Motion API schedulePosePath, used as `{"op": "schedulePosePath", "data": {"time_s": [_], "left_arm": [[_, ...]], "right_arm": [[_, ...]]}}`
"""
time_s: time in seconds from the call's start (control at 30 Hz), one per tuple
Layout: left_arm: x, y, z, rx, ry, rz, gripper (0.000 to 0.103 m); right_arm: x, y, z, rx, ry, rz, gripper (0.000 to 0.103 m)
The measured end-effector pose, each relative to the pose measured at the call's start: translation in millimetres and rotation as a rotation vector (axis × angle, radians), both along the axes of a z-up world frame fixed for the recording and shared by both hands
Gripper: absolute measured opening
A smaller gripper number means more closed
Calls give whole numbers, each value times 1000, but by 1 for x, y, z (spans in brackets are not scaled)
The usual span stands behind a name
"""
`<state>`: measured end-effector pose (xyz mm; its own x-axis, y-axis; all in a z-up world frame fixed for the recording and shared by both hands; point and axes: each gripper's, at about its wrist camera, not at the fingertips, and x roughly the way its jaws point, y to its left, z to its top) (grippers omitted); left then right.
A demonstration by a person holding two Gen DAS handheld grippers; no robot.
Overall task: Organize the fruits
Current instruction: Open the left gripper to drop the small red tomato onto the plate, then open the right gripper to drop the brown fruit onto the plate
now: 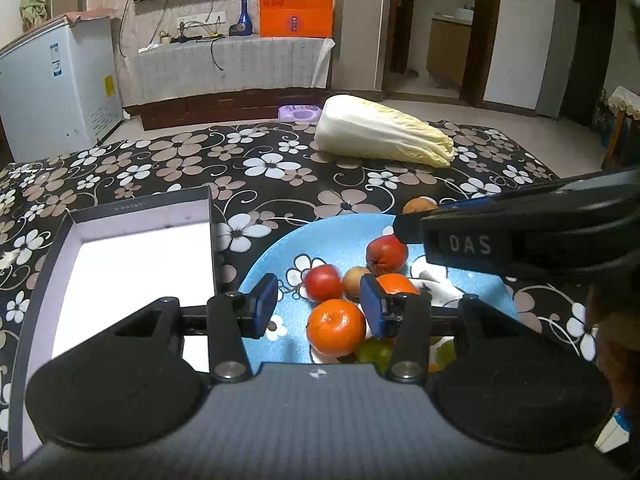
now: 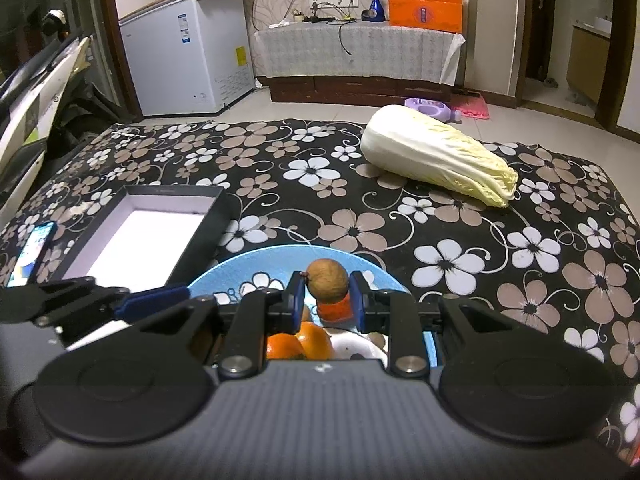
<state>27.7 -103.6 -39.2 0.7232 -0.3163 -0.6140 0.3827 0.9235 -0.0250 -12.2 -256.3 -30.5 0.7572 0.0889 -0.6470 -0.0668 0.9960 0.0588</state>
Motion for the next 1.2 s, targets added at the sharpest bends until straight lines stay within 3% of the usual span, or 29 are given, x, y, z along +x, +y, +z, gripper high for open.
{"op": "schedulePosePath", "data": {"time_s": [0.6,0.97,1.2], "left_arm": [[-68,17,6,-34,20,-88,55],[-68,13,5,-28,13,-104,56],[-70,9,7,-32,2,-119,64]], "right_arm": [[0,-8,-10,6,62,-15,27],[4,-1,-16,-48,87,-44,27],[8,5,-17,-46,90,-37,27]]}}
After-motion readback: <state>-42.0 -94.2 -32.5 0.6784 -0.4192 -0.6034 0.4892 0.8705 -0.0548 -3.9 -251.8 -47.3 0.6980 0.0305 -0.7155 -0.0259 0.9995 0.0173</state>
